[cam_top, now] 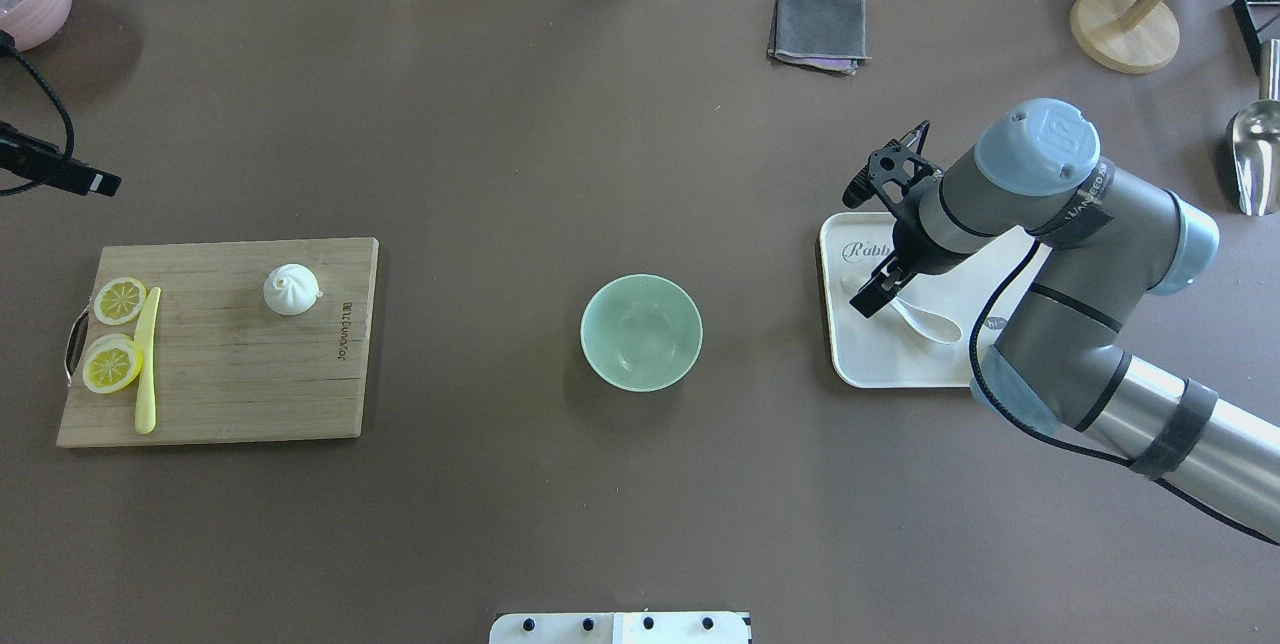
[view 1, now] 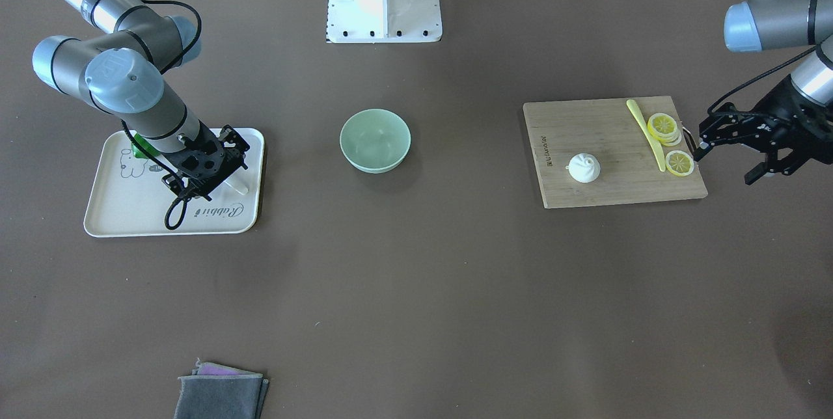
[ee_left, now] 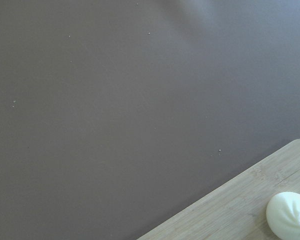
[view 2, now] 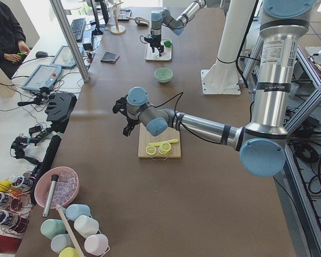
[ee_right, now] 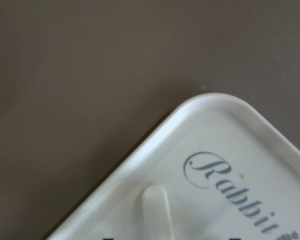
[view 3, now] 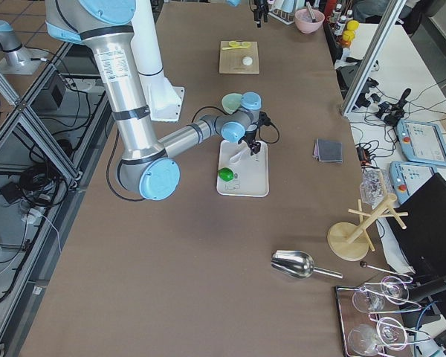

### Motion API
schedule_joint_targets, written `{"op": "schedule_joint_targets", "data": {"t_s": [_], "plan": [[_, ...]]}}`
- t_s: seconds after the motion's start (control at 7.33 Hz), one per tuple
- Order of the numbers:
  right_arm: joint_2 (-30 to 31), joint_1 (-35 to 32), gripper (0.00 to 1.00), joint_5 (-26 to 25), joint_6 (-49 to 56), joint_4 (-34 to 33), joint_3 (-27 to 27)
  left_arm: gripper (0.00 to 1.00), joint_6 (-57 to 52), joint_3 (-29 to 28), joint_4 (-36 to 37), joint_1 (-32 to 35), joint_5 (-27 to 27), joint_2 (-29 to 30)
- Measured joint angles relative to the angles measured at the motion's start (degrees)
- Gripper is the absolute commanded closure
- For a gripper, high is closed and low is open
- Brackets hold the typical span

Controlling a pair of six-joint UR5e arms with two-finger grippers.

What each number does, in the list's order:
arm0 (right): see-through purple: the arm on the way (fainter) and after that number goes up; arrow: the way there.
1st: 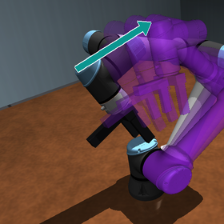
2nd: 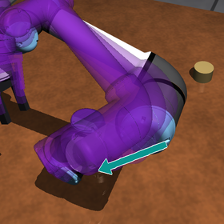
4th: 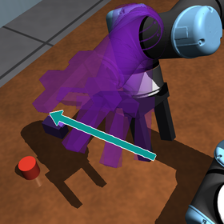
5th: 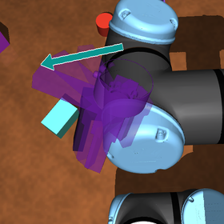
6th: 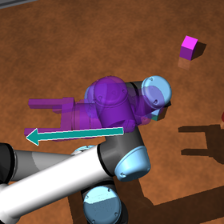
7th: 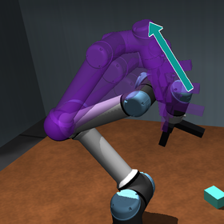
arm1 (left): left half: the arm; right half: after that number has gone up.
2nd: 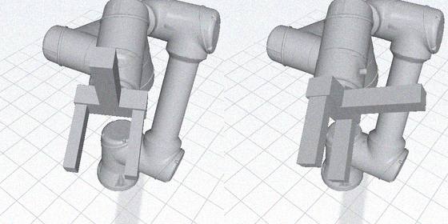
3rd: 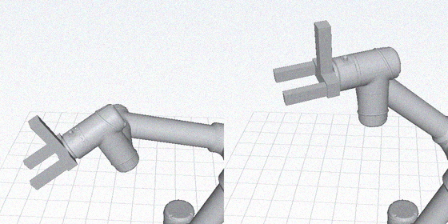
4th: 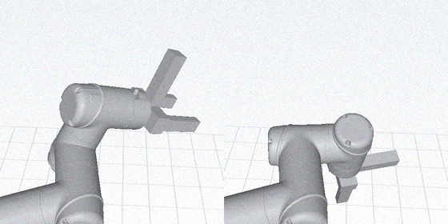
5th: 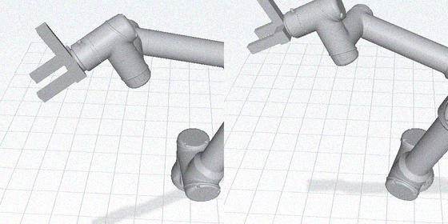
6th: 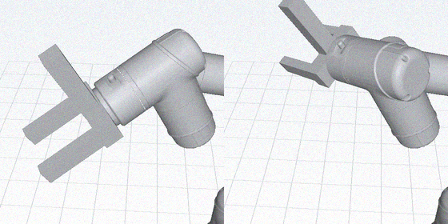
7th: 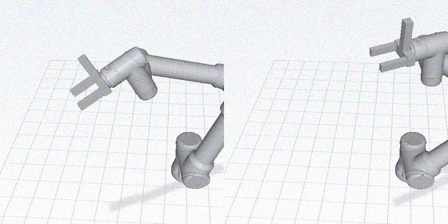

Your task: Put spoon and bun in bowl

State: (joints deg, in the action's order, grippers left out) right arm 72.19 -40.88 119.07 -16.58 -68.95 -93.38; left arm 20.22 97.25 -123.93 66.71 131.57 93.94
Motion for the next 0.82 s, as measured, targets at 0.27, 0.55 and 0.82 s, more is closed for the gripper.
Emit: {"op": "schedule_joint_targets", "data": {"t_s": [0.27,0.55,0.82], "plan": [[0.22,0.08,1.00,0.13,-0.41,-0.30,-0.84,0.02,0.06,-0.04,0.10,0.00,0.00,0.03],[0.19,0.10,1.00,-0.07,-0.98,-0.55,-1.51,0.02,0.24,-0.07,0.32,0.00,0.06,0.02],[-0.97,-0.11,1.00,0.10,-3.40,-2.22,-3.23,0.02,0.54,-0.26,0.44,0.00,0.03,0.07]]}}
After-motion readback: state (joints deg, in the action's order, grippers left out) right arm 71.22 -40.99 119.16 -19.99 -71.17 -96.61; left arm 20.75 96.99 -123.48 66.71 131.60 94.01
